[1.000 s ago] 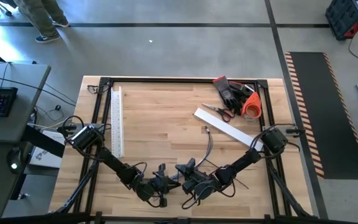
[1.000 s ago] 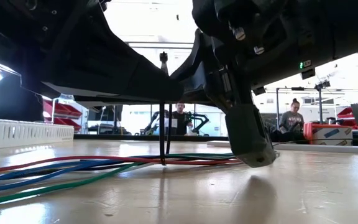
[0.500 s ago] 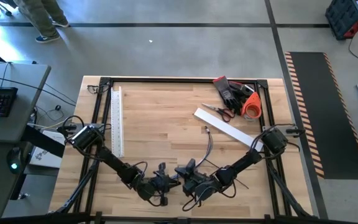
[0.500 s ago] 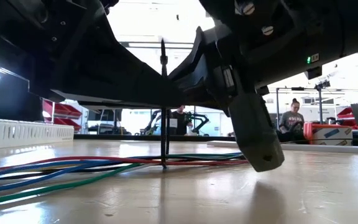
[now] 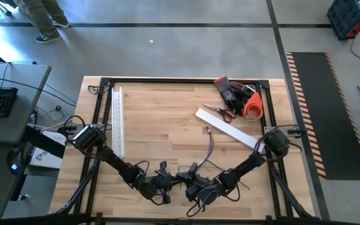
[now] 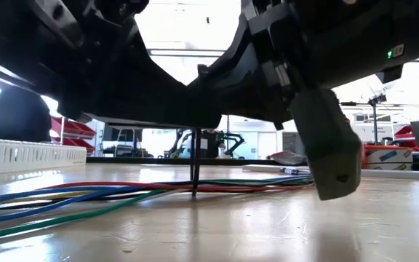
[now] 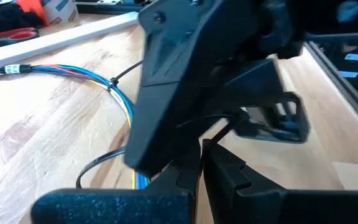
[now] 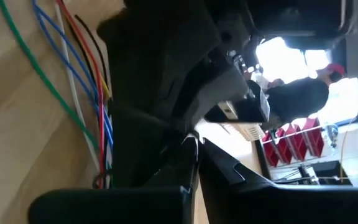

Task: Ziptie cables
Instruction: Wrap the zip tie on the cable

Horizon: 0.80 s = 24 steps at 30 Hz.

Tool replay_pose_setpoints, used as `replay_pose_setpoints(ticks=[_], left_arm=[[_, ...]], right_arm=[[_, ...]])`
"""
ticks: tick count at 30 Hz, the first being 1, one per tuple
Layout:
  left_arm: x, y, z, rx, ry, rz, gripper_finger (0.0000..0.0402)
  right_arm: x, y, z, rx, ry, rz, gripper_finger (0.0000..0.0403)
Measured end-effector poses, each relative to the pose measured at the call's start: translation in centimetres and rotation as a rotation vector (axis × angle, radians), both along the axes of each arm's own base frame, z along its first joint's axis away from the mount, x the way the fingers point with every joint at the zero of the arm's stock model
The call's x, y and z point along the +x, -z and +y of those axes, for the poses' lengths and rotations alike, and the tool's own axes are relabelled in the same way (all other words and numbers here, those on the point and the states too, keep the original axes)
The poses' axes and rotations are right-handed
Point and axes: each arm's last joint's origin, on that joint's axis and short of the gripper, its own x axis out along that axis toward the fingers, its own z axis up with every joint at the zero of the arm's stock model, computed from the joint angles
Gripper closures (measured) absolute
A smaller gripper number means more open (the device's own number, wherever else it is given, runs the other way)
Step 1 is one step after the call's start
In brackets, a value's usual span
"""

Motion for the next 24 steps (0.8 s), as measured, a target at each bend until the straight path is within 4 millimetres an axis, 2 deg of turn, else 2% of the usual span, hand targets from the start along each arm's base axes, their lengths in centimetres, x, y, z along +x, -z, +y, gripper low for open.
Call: replay_pose_setpoints(ticks=[7,15,19,24], left_arm=[[0.4,0.0,0.6,0.016,-0.005,0.006,0.0402],[0.0,0.0,0.1,0.038,-0.017,-0.002,0.0402],[-0.4,0.0,-0.4,0.051,-0.022,-0.003,0.0402],[-0.6,0.2,-0.6,0.056,-0.013,0.006,0.0402]], right_arm=[[-0.1,0.0,0.2,-0.019,-0.004,0.0,0.0403],[-0.1,0.0,0.2,0.05,0.009,-0.021,0.0397],[-0.1,0.0,0.2,0.16,0.04,-0.054,0.0361],[-0.4,0.4,0.2,0.264,0.087,-0.051,0.0292]])
